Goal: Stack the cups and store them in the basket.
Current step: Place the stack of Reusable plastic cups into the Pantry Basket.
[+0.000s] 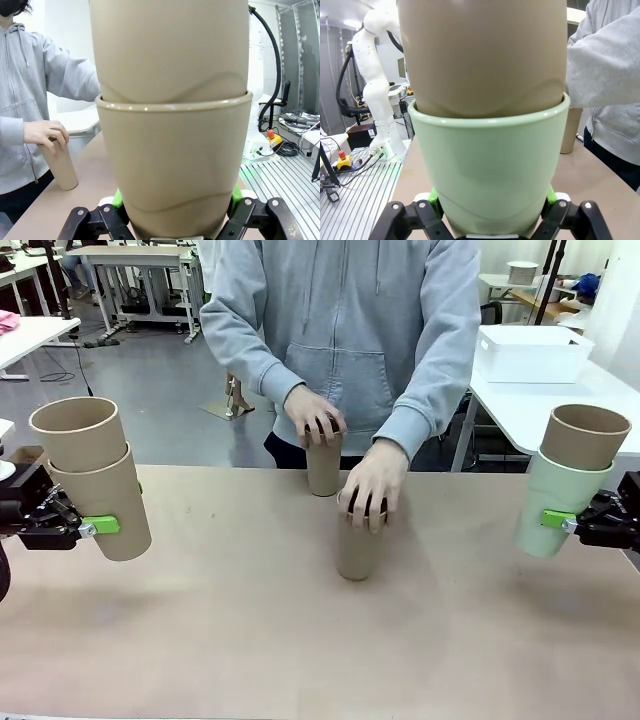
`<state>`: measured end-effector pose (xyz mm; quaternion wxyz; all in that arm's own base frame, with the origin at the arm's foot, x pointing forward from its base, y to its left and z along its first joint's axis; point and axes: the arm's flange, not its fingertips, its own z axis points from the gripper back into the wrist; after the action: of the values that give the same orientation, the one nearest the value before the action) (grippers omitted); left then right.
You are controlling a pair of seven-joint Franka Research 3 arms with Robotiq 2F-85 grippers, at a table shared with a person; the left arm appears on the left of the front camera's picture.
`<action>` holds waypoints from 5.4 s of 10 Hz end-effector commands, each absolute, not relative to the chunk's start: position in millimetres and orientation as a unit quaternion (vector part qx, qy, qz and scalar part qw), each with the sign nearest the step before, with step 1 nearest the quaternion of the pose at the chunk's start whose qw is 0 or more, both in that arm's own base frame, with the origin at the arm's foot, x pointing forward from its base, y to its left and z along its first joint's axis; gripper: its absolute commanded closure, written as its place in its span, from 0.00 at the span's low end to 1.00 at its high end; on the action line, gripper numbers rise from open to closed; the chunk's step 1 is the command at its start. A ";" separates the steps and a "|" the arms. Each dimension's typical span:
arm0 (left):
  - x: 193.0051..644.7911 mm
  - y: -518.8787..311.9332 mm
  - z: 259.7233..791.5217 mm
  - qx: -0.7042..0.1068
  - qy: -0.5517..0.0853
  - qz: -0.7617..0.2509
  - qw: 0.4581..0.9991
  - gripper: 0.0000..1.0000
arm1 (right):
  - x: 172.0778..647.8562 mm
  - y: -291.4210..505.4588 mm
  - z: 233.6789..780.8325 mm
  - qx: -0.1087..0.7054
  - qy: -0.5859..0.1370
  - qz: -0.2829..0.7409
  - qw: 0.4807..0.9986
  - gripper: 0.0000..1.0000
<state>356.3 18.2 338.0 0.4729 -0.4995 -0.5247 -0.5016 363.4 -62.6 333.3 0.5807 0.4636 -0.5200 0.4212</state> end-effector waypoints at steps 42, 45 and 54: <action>355.8 17.3 340.7 -0.499 -0.526 -0.502 0.471 0.16 | 364.1 -60.5 336.1 0.459 -0.521 0.428 0.578 0.16; 355.8 17.3 340.7 -0.499 -0.526 -0.502 0.471 0.16 | 364.1 -60.5 336.1 0.459 -0.521 0.428 0.578 0.16; 355.8 17.3 340.7 -0.499 -0.526 -0.502 0.471 0.16 | 364.1 -60.5 336.1 0.459 -0.521 0.428 0.578 0.16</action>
<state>356.3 18.4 337.3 0.4740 -0.4990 -0.5239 -0.5018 363.5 -62.7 332.7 0.5817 0.4627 -0.5197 0.4213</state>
